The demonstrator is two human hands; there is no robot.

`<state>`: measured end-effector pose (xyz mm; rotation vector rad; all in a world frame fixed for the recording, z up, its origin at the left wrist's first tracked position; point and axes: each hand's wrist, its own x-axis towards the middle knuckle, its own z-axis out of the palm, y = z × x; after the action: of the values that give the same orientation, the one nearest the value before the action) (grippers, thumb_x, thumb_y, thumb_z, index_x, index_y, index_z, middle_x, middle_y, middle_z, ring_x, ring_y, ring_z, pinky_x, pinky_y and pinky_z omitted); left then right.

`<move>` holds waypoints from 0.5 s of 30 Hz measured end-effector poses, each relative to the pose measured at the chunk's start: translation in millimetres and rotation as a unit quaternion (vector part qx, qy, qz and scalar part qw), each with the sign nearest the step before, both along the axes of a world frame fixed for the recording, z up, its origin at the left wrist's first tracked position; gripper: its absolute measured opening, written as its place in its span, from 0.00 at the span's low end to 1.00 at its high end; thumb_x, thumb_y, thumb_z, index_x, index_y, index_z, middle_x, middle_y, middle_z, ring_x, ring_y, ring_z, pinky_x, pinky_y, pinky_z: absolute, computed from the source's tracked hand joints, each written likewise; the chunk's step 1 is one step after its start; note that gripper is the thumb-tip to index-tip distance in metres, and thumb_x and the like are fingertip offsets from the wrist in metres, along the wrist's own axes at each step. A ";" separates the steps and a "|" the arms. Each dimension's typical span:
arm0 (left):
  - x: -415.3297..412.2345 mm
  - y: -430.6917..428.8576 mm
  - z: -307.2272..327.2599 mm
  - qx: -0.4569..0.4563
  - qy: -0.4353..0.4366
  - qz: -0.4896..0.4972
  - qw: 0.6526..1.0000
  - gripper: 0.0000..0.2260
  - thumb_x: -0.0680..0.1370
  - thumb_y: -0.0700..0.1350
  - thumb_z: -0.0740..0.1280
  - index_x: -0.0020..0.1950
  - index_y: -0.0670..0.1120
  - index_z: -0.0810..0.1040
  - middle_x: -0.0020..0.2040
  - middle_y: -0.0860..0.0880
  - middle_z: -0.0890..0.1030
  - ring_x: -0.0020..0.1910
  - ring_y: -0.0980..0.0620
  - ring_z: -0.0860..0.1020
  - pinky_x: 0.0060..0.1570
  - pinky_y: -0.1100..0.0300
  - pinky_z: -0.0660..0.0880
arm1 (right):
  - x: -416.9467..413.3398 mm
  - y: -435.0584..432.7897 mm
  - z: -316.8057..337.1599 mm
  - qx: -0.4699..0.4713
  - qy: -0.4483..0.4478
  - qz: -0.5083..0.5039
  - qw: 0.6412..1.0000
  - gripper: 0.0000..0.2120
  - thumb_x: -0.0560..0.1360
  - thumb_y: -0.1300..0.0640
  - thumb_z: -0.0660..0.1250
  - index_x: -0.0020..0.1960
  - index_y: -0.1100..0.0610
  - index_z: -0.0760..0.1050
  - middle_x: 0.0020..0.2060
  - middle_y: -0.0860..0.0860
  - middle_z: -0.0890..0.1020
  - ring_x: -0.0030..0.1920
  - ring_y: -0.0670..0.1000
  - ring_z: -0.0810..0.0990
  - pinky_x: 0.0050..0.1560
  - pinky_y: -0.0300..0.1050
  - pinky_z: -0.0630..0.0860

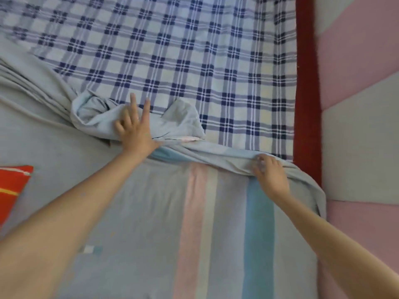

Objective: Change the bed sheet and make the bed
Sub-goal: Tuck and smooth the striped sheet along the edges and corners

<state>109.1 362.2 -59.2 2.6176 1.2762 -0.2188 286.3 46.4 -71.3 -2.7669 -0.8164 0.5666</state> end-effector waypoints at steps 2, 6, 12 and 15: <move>23.3 0.0 -1.8 -0.039 0.104 -0.006 0.994 0.48 0.71 0.50 0.73 0.78 0.52 0.42 0.77 0.45 0.56 0.72 0.41 0.59 0.66 0.45 0.59 | 8.7 24.1 -1.7 0.039 0.050 -0.055 0.997 0.21 0.78 0.56 0.64 0.69 0.58 0.67 0.62 0.56 0.75 0.60 0.58 0.73 0.56 0.51 0.69; 35.9 -16.1 -12.3 -0.038 0.171 0.004 0.984 0.20 0.78 0.41 0.62 0.70 0.49 0.67 0.63 0.45 0.75 0.63 0.44 0.71 0.58 0.52 0.65 | 3.4 89.5 1.6 0.035 0.146 -0.042 0.988 0.31 0.77 0.49 0.65 0.74 0.57 0.58 0.69 0.56 0.65 0.62 0.58 0.73 0.54 0.50 0.70; 19.1 6.4 37.4 -0.029 -0.143 -0.210 0.967 0.23 0.64 0.26 0.64 0.55 0.43 0.80 0.48 0.43 0.78 0.49 0.39 0.73 0.42 0.50 0.66 | 0.3 152.1 -7.2 -0.074 0.291 0.070 0.951 0.57 0.63 0.41 0.77 0.78 0.56 0.46 0.69 0.53 0.70 0.67 0.58 0.71 0.63 0.50 0.70; 48.6 41.7 62.1 -0.049 -0.243 -0.236 0.940 0.16 0.63 0.24 0.63 0.45 0.39 0.79 0.42 0.42 0.75 0.45 0.44 0.69 0.42 0.52 0.65 | 5.8 171.3 -4.6 -0.074 0.337 0.116 0.931 0.30 0.71 0.47 0.73 0.68 0.55 0.67 0.56 0.47 0.73 0.57 0.50 0.74 0.55 0.39 0.70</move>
<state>157.8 404.0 2.9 2.6130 0.4589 0.2726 292.2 217.7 -76.0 -2.3219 -0.9435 1.5597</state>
